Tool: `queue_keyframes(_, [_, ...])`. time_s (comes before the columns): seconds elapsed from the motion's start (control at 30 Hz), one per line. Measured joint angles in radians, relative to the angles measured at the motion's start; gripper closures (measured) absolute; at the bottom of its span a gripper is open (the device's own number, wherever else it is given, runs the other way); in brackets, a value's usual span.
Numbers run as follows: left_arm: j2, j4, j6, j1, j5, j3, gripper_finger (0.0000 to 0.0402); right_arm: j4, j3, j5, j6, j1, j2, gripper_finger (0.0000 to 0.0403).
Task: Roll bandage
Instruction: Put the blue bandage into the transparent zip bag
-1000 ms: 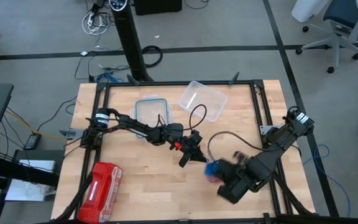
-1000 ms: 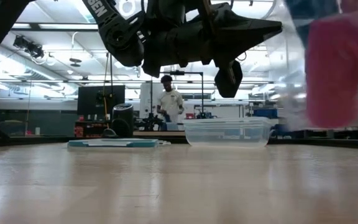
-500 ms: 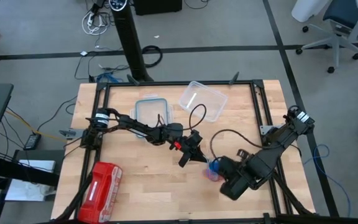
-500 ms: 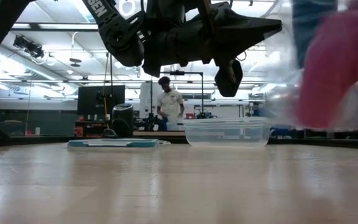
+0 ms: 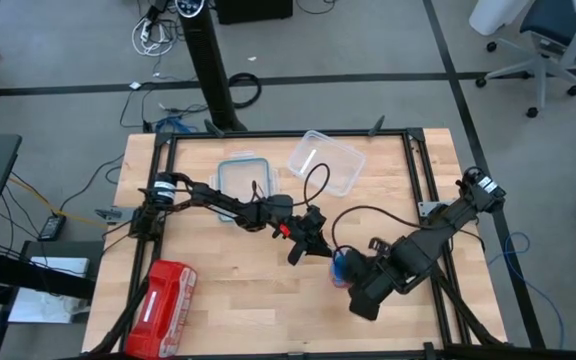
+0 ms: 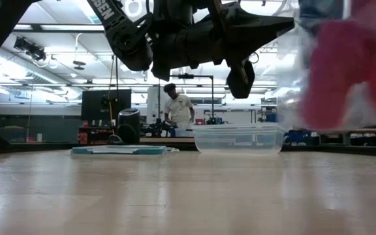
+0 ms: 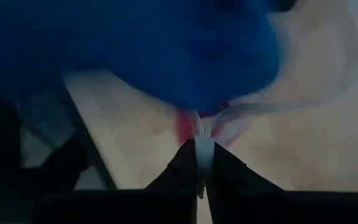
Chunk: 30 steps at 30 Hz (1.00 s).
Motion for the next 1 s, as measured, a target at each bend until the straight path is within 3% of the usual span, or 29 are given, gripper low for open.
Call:
queue_keyframes(0.07, [0.000,0.000,0.001,0.001,0.000,0.000,0.0401,0.066,0.008,-0.017,-0.039,-0.002,-0.001,0.0392])
queue_keyframes(0.13, [0.000,-0.005,0.006,0.008,0.001,0.000,0.0401,-0.003,0.009,0.028,-0.009,-0.014,-0.008,0.0392])
queue_keyframes(0.23, [0.000,-0.008,0.027,0.012,0.006,0.000,0.0401,0.047,0.013,-0.030,-0.028,-0.018,-0.010,0.0392])
queue_keyframes(0.37, [0.000,-0.036,0.048,0.023,0.006,0.000,0.0401,-0.032,0.012,0.002,0.039,-0.027,-0.012,0.0392])
queue_keyframes(0.47, [0.000,-0.039,0.057,0.030,-0.003,0.000,0.0401,0.065,0.012,-0.099,-0.041,-0.026,-0.008,0.0392])
queue_keyframes(0.57, [0.000,-0.054,0.067,0.033,-0.005,0.000,0.0401,-0.061,0.011,-0.078,0.089,-0.033,-0.009,0.0392])
queue_keyframes(0.63, [0.000,-0.056,0.080,0.039,-0.007,0.000,0.0401,-0.060,0.004,-0.177,0.107,-0.038,-0.008,0.0392])
queue_keyframes(0.73, [0.000,-0.060,0.083,0.040,-0.002,0.000,0.0401,-0.058,-0.001,-0.189,0.113,-0.054,0.005,0.0392])
queue_keyframes(0.87, [0.000,-0.053,0.085,0.039,0.007,0.000,0.0401,0.067,0.002,-0.240,-0.013,-0.077,0.009,0.0392])
queue_keyframes(0.93, [0.000,-0.049,0.083,0.041,0.008,0.000,0.0401,-0.008,-0.002,-0.211,0.014,-0.100,0.010,0.0392])
queue_keyframes(1.0, [0.000,-0.033,0.077,0.042,0.017,0.000,0.0401,0.045,-0.001,-0.256,-0.046,-0.110,0.008,0.0392])
